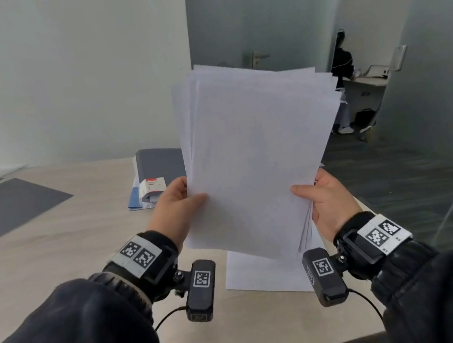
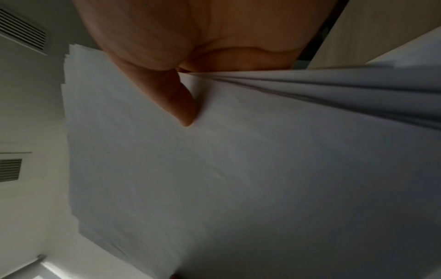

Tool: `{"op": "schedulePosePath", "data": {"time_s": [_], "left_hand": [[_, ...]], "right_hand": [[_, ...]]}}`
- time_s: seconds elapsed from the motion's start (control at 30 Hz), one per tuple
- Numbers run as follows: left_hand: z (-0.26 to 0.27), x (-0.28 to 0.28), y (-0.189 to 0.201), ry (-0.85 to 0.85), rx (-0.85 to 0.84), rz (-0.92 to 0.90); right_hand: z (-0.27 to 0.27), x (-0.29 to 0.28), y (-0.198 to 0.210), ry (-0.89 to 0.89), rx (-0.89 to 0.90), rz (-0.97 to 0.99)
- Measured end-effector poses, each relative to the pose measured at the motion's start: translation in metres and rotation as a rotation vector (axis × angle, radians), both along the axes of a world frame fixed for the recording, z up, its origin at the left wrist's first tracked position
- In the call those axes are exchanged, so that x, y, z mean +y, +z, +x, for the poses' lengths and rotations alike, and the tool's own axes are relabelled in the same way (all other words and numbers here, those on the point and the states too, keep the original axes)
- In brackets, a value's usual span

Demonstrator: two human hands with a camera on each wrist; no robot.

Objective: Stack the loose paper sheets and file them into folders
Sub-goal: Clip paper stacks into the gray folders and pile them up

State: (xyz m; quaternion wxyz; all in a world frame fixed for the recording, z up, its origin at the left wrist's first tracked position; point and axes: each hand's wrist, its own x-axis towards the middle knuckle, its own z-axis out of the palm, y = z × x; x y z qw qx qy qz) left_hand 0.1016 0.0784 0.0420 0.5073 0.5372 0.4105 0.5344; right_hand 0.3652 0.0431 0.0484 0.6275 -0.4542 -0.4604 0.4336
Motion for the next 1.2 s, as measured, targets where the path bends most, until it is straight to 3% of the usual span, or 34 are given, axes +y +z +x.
{"op": "schedulePosePath", "data": {"time_s": [0.17,0.5,0.73,1.0,1.2], "left_hand": [[-0.006,-0.004,0.009,-0.01,0.007,0.103],[-0.003,-0.022,0.006,-0.03,-0.027,0.171],[0.0,-0.026,0.011,-0.073,-0.039,0.237],[0.001,-0.03,-0.012,-0.077,-0.044,0.146],[0.005,-0.027,0.002,-0.06,-0.081,0.126]], "right_hand": [[-0.013,-0.005,0.001,0.037,-0.096,0.01],[-0.018,-0.018,0.003,0.019,0.044,0.076],[-0.024,-0.017,0.006,0.051,0.035,0.117],[-0.02,-0.022,-0.019,0.113,0.044,0.086],[-0.02,-0.015,-0.008,0.074,0.068,0.103]]}}
